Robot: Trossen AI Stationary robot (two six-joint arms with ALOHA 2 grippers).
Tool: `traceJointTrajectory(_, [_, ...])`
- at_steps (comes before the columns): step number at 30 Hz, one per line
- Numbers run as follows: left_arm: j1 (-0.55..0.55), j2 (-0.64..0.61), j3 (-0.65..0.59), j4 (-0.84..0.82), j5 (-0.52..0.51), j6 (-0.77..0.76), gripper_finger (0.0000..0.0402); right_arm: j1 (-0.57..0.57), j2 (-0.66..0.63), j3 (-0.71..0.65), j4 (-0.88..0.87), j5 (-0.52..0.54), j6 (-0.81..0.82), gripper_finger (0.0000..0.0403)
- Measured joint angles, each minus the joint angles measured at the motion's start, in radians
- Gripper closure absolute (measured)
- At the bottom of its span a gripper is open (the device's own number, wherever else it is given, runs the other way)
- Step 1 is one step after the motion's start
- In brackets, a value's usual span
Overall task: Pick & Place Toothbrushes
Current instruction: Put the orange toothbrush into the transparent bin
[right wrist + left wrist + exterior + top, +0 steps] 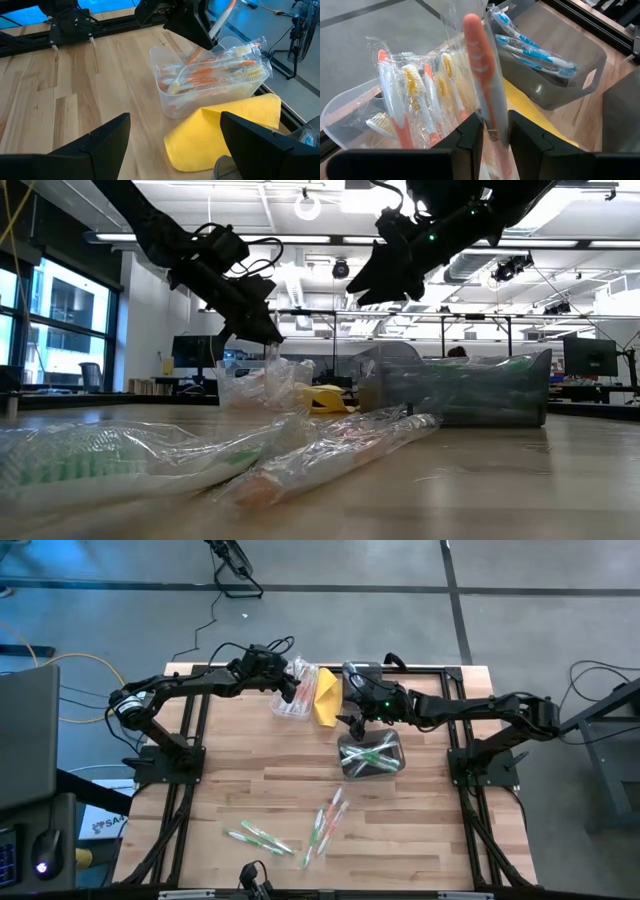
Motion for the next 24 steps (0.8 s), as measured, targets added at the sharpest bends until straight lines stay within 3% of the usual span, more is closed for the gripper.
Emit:
traceJointTrajectory(18, [0.0, 0.0, 0.0, -0.005, -0.037, -0.008, 0.0315, 0.0, 0.0, 0.0, 0.0, -0.003, -0.003, 0.0101])
traceJointTrajectory(24, [0.0, 0.0, 0.0, -0.045, -0.113, 0.004, 0.0299, 0.0, 0.0, 0.0, 0.0, -0.003, -0.003, 0.0101])
